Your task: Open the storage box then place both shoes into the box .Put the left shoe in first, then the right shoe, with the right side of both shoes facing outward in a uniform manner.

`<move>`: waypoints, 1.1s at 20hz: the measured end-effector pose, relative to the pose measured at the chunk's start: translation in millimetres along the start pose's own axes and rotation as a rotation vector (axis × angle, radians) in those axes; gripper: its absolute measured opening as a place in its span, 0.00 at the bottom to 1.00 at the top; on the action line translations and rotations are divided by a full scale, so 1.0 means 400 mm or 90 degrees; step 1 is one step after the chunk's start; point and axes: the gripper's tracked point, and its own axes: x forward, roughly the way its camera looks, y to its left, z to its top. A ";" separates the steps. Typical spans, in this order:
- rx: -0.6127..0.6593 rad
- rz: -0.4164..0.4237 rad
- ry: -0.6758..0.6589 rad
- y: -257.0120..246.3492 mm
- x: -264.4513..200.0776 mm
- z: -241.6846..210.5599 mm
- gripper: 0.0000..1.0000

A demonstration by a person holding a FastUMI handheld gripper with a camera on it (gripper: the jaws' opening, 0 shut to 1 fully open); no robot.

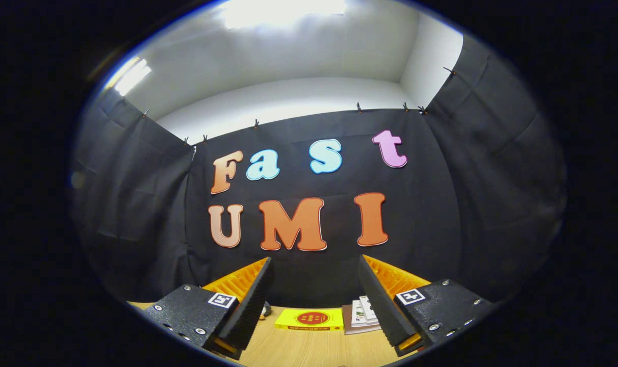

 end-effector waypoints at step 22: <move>0.000 -0.002 0.008 -0.012 -0.018 -0.003 0.98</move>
